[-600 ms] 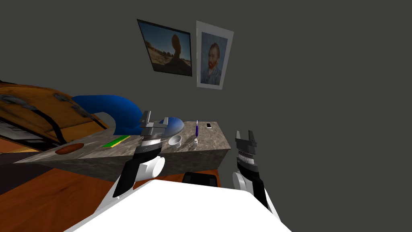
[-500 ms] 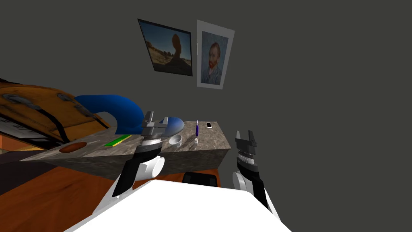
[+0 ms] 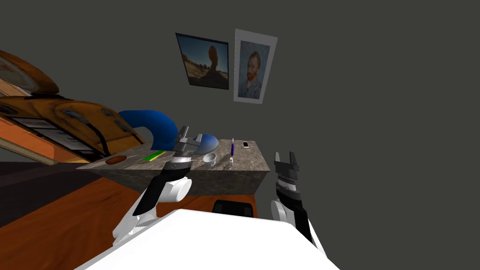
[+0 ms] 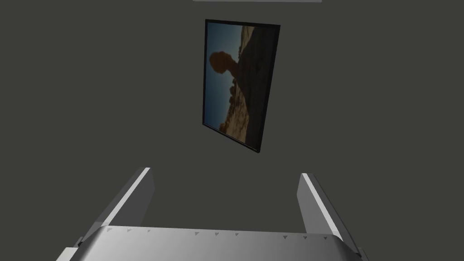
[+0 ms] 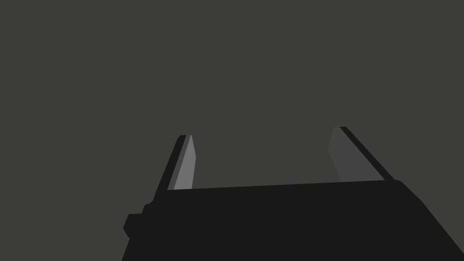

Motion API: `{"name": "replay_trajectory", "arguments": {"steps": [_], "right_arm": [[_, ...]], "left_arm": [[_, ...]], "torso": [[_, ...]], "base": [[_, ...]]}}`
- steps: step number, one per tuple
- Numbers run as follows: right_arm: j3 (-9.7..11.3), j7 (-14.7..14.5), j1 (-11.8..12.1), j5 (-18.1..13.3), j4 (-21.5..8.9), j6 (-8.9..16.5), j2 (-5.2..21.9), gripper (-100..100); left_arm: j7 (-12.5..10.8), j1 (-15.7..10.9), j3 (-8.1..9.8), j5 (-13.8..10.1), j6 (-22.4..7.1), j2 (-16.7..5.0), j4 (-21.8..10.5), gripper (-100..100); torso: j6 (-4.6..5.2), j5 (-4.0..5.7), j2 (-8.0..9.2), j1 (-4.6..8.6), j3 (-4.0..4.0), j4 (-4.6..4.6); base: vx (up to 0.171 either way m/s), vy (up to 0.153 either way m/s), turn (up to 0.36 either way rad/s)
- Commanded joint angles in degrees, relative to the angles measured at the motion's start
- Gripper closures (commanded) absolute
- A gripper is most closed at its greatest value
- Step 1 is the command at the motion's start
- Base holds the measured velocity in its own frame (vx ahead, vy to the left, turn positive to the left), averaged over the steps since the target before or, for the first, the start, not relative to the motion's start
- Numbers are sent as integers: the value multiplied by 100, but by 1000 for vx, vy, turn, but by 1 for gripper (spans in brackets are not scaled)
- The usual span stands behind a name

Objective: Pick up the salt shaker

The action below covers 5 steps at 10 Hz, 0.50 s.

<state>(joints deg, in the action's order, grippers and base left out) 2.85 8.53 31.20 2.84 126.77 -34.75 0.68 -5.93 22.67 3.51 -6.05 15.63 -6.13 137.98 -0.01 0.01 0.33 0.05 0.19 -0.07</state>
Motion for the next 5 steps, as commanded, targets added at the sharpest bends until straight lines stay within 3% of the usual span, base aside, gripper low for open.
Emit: {"name": "replay_trajectory", "arguments": {"steps": [1,4,5], "right_arm": [[0,0,0,0,0,0,0,0],[0,0,0,0,0,0,0,0],[0,0,1,0,0,0,0,0]], "left_arm": [[-62,-77,16,-32,-215,-84,21,-100],[-221,-368,-8,-105,-712,-243,33,-100],[-221,-368,-8,-105,-743,-243,33,-100]], "torso": [[0,0,0,0,0,0],[1,0,-20,0,-11,4],[0,0,-19,0,-11,4]], "base": [[-53,-8,54],[-38,-8,82],[-32,-7,49]]}}
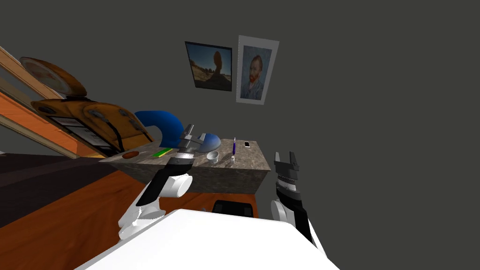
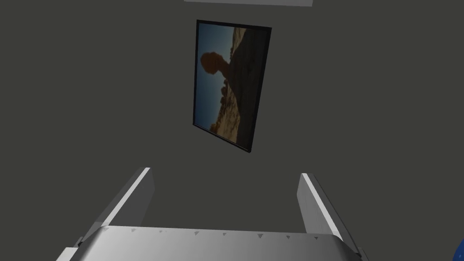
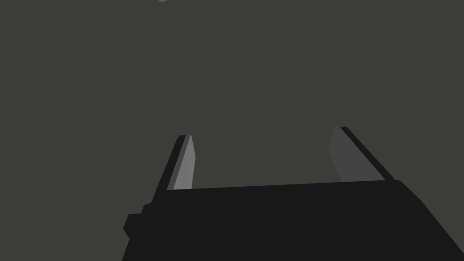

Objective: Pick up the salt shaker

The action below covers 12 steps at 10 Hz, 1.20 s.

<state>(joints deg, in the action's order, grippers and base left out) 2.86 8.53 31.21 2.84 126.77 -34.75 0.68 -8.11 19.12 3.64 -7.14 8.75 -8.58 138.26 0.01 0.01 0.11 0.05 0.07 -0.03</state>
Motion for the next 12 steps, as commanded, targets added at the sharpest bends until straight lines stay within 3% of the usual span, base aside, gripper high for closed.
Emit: {"name": "replay_trajectory", "arguments": {"steps": [1,4,11,12], "right_arm": [[0,0,0,0,0,0,0,0],[0,0,0,0,0,0,0,0],[0,0,0,0,0,0,0,0],[0,0,1,0,0,0,0,0]], "left_arm": [[-95,-170,-35,-37,-286,-55,4,-100],[-194,-332,-50,-81,-655,-99,-1,-100],[-670,-1005,-120,-284,-1823,-173,-78,-100],[-670,-1005,-120,-284,-2005,-173,-78,-100]], "torso": [[0,0,0,0,0,0],[-1,0,-1,-2,0,0],[0,-1,-15,-2,-9,4],[0,-1,-17,-5,-10,4]], "base": [[-35,-5,83],[-27,3,67],[-6,5,42],[9,15,42]]}}
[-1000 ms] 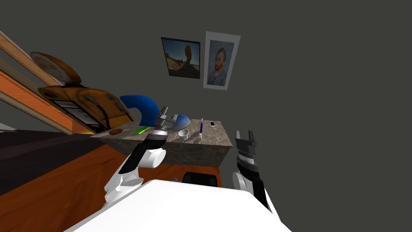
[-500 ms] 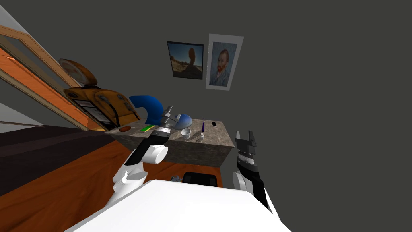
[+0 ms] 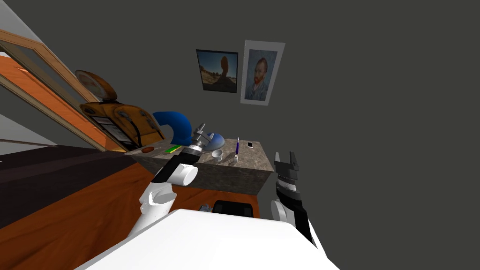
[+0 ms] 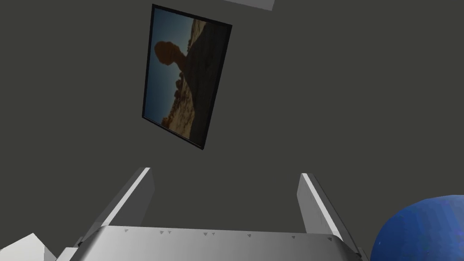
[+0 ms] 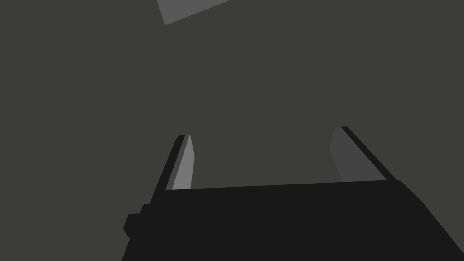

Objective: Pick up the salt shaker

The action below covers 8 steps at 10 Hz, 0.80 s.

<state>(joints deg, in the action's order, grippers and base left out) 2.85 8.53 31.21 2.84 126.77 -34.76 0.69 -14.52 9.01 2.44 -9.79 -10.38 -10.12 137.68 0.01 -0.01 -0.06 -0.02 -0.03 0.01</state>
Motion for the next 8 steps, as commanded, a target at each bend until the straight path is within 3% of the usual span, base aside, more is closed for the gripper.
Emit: {"name": "replay_trajectory", "arguments": {"steps": [1,2,8], "right_arm": [[0,0,0,0,0,0,0,0],[0,0,0,0,0,0,0,0],[0,0,0,0,0,0,0,0]], "left_arm": [[-167,-160,-20,-76,-286,-20,-56,-100],[-167,-160,-20,-76,-450,-20,-56,-100],[-167,-160,-20,-76,-450,-20,-56,-100]], "torso": [[0,0,0,0,0,0],[1,0,1,2,1,0],[0,1,5,5,3,-1]], "base": [[4,7,19],[15,24,69],[0,0,0]]}}
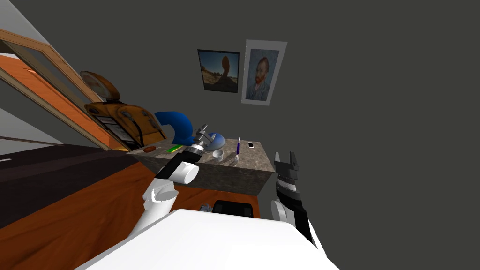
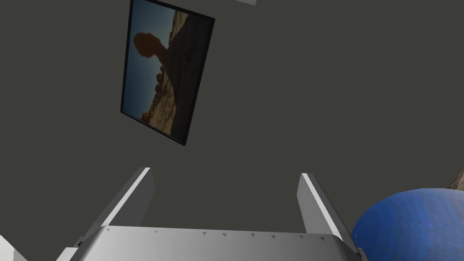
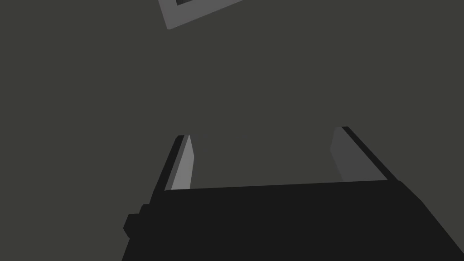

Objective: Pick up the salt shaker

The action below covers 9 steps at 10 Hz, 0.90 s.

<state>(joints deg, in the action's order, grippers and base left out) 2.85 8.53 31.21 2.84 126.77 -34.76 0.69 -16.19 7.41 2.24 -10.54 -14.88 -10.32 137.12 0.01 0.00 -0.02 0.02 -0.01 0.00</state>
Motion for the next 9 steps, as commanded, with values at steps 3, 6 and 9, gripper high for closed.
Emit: {"name": "replay_trajectory", "arguments": {"steps": [3,6,9], "right_arm": [[0,0,0,0,0,0,0,0],[0,0,0,0,0,0,0,0],[0,0,0,0,0,0,0,0]], "left_arm": [[-52,-149,-13,6,-3,-28,-210,-100],[-172,-500,-42,9,-19,-91,-715,-100],[-225,-654,-53,7,-28,-119,-937,-100]], "torso": [[1,1,3,4,2,-1],[0,1,1,5,0,0],[0,0,-2,0,-1,1]], "base": [[-8,-13,-37],[-8,-12,-33],[0,0,0]]}}
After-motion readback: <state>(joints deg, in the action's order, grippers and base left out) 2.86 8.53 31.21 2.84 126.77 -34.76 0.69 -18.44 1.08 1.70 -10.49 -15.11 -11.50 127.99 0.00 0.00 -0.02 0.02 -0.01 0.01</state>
